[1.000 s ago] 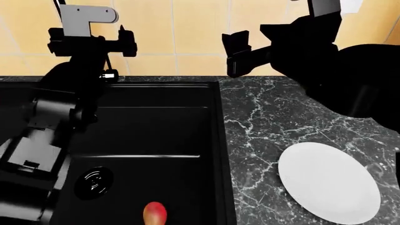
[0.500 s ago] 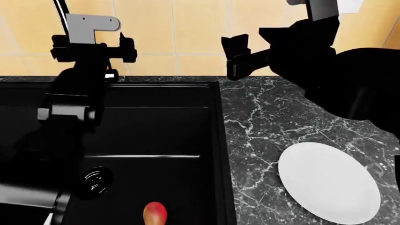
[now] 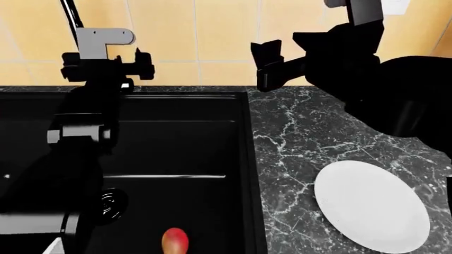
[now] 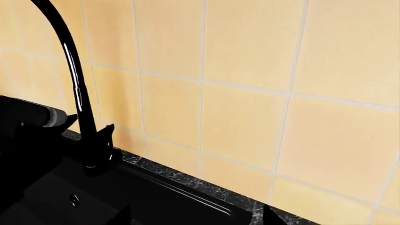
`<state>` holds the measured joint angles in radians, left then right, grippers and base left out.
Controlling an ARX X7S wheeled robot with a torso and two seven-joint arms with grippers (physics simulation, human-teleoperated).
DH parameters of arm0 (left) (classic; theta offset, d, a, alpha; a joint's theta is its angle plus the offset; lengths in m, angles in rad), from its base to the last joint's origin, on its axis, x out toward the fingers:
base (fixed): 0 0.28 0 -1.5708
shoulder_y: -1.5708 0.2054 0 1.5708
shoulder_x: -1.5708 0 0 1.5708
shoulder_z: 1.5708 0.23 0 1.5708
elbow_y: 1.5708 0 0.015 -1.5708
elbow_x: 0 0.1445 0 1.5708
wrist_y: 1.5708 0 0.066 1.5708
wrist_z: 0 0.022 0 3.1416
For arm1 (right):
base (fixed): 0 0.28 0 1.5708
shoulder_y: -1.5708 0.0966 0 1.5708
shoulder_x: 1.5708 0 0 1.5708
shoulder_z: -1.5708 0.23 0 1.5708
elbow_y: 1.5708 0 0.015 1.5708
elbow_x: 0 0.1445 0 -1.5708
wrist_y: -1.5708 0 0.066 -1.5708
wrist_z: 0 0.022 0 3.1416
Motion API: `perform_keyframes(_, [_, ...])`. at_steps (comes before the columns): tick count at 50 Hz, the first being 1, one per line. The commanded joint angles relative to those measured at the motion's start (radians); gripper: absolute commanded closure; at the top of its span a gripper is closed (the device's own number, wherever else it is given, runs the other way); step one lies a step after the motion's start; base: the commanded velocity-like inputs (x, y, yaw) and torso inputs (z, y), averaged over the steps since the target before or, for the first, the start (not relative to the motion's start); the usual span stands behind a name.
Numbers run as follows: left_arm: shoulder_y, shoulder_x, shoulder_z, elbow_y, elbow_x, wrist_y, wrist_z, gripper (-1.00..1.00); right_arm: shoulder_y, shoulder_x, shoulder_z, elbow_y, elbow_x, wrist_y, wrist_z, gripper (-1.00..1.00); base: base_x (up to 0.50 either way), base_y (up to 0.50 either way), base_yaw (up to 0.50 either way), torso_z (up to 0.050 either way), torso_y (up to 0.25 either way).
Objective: Pick the mango from the counter and place it in the sink. Then turn on the sink faucet.
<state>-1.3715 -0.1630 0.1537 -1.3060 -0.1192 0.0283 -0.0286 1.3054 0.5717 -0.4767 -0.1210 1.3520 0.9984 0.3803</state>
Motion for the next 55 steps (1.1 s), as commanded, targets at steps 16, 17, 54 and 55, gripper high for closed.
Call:
perform_keyframes(16, [0.015,0.018,-0.116,-0.003,0.107,-0.003,0.033,-1.00,-0.008,0.007,-0.001,-0.002,0.002,-0.011,-0.004,-1.00,0.00,0.00,0.00,0.000,0.000])
perform_keyframes(17, [0.016,0.018,-0.116,-0.003,0.108,-0.001,0.036,-1.00,-0.008,0.007,-0.002,-0.001,0.001,-0.012,-0.005,-1.00,0.00,0.00,0.00,0.000,0.000])
perform_keyframes(54, [0.026,0.025,-0.157,-0.003,0.114,0.019,0.048,-1.00,-0.017,0.014,-0.007,-0.002,0.003,-0.022,-0.009,-1.00,0.00,0.00,0.00,0.000,-0.051])
perform_keyframes(55, [0.023,0.025,-0.158,-0.003,0.114,0.020,0.047,-1.00,-0.015,0.013,-0.008,-0.001,0.003,-0.021,-0.009,-1.00,0.00,0.00,0.00,0.000,0.000])
